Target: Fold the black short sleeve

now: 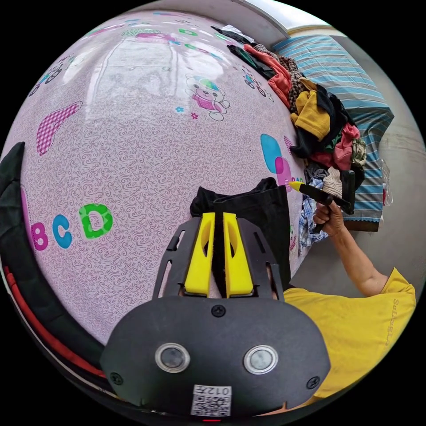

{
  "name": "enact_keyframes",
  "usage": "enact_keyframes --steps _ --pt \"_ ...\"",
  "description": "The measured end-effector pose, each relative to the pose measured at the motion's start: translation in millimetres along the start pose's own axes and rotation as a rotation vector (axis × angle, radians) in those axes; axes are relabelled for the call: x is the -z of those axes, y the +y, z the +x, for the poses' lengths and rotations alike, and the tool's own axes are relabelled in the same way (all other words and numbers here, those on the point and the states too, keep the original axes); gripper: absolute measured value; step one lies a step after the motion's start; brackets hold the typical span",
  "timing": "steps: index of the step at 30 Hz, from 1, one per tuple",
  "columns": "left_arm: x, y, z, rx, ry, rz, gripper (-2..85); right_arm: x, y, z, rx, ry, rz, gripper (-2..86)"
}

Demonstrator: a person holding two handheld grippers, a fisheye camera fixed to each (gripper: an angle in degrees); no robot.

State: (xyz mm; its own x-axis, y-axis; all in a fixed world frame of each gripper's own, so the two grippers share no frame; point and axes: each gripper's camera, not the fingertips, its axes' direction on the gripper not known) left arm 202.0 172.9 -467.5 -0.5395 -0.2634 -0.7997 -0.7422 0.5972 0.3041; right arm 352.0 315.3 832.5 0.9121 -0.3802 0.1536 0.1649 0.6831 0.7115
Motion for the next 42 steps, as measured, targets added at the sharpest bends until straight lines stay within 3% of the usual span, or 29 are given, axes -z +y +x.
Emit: enact_keyframes --steps 7,16,22,30,36,39,42 --pt "-8.2 5.9 -5.3 -0.017 -0.021 -0.016 0.5 -30.3 -7.3 -10.1 0.076 0.019 -0.131 3.0" --pt "24.1 34.1 -6.4 -0.075 0.046 0.113 0.5 -7.6 -5.0 -29.5 0.181 -0.025 -0.033 1.1" --pt "-14.7 30.2 -45.0 0.065 0.083 0.039 0.5 -60.5 -20.0 -0.6 0.062 -0.002 -0.136 1.7" --pt "26.5 70.7 -26.7 0.044 -0.025 0.223 0.4 -14.4 13.2 -2.3 0.053 0.001 0.054 1.5" --pt "-21.8 78.7 6.9 -0.055 -0.07 0.047 0.4 -69.1 45.8 -30.8 0.195 0.044 -0.106 0.7" --pt "-50.0 68.8 1.9 -0.017 -0.104 -0.036 0.4 -96.8 45.7 -18.0 0.135 0.111 -0.14 0.4" --pt "-43.5 66.8 -2.3 0.044 -0.081 0.017 0.4 -92.9 48.8 -10.9 0.073 0.091 -0.089 0.5"
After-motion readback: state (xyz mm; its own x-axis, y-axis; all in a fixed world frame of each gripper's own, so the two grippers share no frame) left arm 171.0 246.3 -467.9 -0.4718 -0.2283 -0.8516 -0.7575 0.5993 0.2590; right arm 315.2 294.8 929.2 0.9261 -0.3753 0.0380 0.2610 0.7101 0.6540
